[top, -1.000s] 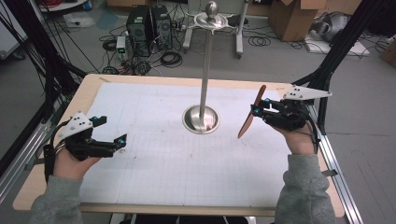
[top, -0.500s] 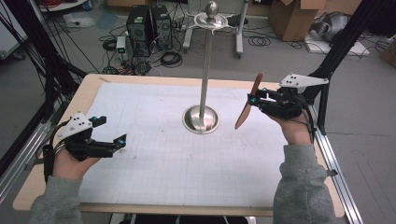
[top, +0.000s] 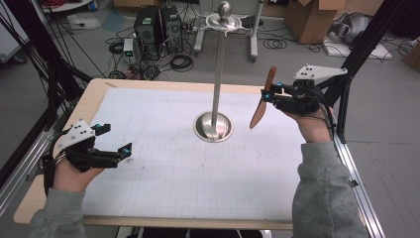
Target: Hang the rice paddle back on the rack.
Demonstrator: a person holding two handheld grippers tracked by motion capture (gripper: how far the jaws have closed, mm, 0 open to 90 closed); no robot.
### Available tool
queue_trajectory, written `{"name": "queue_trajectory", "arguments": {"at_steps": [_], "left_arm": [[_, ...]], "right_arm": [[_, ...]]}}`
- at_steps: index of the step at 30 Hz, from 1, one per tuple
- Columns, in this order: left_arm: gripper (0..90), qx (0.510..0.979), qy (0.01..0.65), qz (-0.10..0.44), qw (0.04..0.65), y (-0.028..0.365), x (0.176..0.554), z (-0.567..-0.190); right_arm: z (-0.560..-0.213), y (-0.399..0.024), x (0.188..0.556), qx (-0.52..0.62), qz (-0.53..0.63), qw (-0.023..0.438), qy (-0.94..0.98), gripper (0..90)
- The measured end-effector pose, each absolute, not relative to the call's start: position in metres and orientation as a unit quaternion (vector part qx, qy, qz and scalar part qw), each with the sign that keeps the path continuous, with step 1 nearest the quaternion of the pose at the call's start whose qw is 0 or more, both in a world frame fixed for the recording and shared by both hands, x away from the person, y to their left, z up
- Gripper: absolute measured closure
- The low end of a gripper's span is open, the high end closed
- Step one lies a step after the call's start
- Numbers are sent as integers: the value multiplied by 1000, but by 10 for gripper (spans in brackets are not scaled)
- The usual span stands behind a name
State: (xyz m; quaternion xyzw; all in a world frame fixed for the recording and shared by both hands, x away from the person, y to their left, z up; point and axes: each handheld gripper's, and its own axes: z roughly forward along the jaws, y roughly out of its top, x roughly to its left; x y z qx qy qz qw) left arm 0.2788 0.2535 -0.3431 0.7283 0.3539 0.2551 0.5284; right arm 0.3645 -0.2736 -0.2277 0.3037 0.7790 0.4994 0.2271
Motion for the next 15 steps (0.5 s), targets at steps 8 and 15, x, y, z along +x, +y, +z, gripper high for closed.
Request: {"name": "queue_trajectory", "arguments": {"at_steps": [8,15], "left_arm": [[30,727,356,257,528,257,277,-343],[31,725,357,258,530,260,277,-342]], "right_arm": [[-219,-271,372,302,499,228,780,648],[-216,-266,381,289,494,232,787,648]]}}
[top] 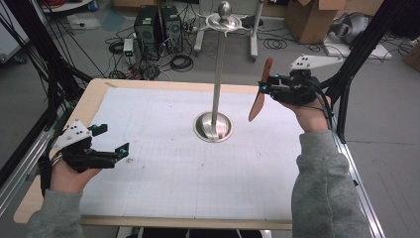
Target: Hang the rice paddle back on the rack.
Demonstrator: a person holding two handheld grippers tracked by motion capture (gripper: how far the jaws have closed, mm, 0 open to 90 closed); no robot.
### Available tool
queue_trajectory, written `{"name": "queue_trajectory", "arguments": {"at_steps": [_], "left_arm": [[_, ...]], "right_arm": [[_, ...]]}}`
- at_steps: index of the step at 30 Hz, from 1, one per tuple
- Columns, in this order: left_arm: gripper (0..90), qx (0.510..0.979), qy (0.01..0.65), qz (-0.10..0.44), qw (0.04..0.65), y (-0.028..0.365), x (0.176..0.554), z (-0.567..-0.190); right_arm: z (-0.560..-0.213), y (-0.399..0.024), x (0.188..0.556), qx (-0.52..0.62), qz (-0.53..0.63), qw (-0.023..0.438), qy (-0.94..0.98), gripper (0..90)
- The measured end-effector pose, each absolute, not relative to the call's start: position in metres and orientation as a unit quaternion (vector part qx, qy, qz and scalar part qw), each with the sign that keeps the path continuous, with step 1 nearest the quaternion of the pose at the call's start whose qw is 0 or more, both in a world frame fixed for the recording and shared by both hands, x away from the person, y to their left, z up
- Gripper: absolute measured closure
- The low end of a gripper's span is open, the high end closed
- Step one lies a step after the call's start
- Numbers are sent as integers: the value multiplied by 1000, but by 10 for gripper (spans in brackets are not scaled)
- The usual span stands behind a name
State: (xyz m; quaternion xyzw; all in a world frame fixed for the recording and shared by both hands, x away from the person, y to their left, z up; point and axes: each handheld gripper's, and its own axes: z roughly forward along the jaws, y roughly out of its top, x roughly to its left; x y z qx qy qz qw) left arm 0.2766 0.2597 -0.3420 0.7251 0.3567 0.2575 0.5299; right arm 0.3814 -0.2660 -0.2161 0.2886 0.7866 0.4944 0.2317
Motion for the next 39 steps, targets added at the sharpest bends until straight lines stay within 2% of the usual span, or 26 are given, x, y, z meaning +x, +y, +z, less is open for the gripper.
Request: {"name": "queue_trajectory", "arguments": {"at_steps": [39], "left_arm": [[30,713,359,255,546,271,273,-338]], "right_arm": [[-183,-246,413,279,516,236,775,648]]}}
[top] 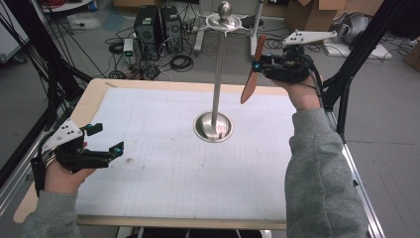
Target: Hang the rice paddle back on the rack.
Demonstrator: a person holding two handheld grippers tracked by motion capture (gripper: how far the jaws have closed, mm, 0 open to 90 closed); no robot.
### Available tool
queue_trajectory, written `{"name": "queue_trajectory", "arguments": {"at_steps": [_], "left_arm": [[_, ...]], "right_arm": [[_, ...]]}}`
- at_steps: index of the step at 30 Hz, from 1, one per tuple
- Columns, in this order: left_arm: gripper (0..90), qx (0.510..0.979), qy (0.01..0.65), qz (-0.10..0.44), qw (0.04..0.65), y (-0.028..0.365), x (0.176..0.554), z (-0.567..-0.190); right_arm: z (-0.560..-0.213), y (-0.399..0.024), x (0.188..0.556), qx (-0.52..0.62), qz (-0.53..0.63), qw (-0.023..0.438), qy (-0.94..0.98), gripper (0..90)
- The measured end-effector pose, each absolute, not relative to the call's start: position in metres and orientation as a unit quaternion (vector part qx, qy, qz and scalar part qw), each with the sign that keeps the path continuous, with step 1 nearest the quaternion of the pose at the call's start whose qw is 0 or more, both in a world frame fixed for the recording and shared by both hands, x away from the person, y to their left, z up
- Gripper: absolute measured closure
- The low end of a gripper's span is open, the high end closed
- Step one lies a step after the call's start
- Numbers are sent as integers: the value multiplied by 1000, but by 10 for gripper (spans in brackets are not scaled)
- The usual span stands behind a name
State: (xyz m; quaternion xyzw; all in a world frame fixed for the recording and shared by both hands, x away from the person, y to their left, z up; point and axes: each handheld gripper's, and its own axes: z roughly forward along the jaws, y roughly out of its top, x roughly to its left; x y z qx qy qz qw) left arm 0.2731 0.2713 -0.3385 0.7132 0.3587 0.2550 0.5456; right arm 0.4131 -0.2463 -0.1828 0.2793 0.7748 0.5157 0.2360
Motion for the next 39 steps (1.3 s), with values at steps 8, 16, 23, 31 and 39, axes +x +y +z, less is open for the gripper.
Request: {"name": "queue_trajectory", "arguments": {"at_steps": [8,16,23,31,39], "left_arm": [[31,711,362,256,546,275,272,-339],[31,708,364,259,546,278,271,-338],[30,707,366,260,546,280,270,-338],[31,703,371,263,546,284,269,-338],[30,703,371,263,547,284,269,-338]], "right_arm": [[-180,-243,419,286,518,232,772,648],[-174,-238,424,283,519,231,773,648],[-170,-237,425,284,523,229,770,648],[-171,-235,428,279,532,228,766,648],[-172,-233,429,277,535,228,765,648]]}}
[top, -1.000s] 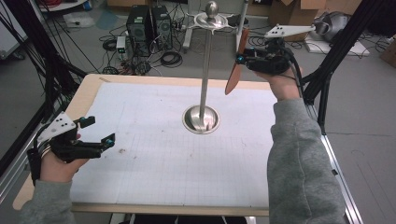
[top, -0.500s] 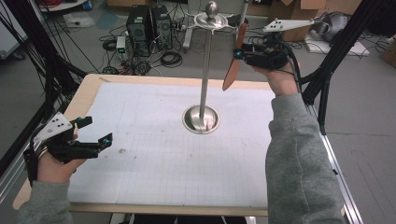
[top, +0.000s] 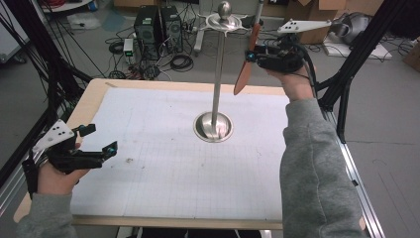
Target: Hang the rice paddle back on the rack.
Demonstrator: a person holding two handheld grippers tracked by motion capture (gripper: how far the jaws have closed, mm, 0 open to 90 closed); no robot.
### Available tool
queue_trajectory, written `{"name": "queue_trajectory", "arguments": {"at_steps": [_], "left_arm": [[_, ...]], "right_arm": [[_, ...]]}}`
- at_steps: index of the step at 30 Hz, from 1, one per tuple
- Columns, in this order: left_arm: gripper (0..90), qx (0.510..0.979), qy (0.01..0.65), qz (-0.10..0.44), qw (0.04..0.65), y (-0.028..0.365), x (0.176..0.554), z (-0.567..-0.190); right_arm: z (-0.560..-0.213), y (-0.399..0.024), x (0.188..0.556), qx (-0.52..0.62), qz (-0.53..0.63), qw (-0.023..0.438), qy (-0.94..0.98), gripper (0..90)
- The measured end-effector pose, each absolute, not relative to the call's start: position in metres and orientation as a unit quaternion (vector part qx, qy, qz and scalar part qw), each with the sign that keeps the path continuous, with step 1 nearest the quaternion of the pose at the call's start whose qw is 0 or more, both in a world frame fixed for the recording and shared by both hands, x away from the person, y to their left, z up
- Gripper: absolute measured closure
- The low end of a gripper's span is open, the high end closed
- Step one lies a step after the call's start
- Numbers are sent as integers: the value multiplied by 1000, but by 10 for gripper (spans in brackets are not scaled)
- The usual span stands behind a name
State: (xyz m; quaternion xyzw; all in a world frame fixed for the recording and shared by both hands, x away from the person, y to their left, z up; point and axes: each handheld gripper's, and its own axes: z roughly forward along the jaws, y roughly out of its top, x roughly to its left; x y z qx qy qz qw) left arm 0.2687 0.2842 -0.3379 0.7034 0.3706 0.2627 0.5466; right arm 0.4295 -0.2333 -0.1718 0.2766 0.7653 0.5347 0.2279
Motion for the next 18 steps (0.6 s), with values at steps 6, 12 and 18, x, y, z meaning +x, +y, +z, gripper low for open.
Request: {"name": "queue_trajectory", "arguments": {"at_steps": [6,12,18], "left_arm": [[31,703,371,263,546,285,268,-338],[31,704,370,262,547,284,269,-337],[30,703,368,256,553,283,269,-337]], "right_arm": [[-171,-232,429,274,538,228,764,648],[-171,-232,429,272,539,228,763,648],[-171,-231,429,270,541,228,764,648]]}}
